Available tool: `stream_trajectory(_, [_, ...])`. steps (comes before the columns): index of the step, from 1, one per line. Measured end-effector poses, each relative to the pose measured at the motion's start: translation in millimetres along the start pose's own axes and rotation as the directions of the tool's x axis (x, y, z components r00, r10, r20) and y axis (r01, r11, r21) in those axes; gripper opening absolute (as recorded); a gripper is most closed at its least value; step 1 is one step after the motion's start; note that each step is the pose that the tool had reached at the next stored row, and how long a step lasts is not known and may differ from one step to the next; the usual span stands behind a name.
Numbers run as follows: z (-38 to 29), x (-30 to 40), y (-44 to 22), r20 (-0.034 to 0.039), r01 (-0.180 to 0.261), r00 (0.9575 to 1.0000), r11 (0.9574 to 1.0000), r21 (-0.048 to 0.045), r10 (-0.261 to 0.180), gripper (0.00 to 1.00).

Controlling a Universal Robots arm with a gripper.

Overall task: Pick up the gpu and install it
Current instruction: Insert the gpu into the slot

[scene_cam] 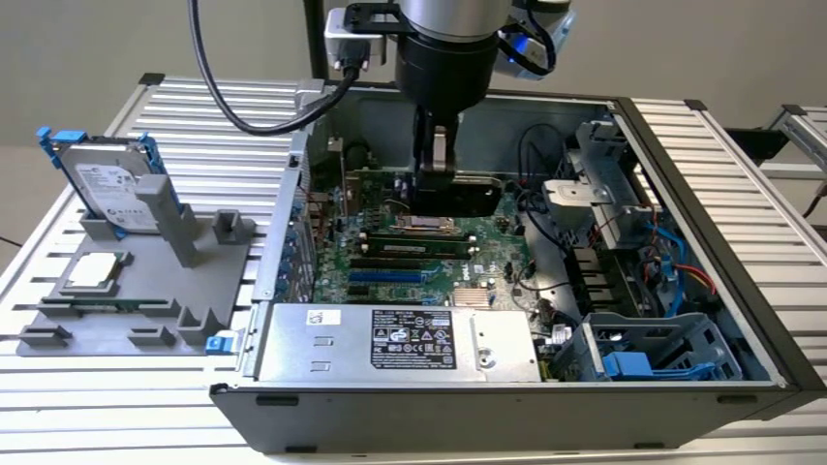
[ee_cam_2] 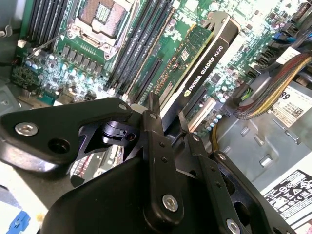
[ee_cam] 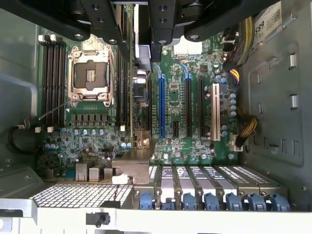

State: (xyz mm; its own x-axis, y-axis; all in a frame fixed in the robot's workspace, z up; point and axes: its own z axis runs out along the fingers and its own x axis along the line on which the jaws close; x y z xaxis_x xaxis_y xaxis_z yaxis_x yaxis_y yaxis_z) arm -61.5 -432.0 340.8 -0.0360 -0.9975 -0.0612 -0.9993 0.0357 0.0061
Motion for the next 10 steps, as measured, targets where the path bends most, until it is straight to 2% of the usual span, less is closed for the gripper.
stream_trajectory(10, [3.3, 0.2, 0.0, -0.0002, 0.0, 1.0, 1.0, 0.0, 0.0, 0.0])
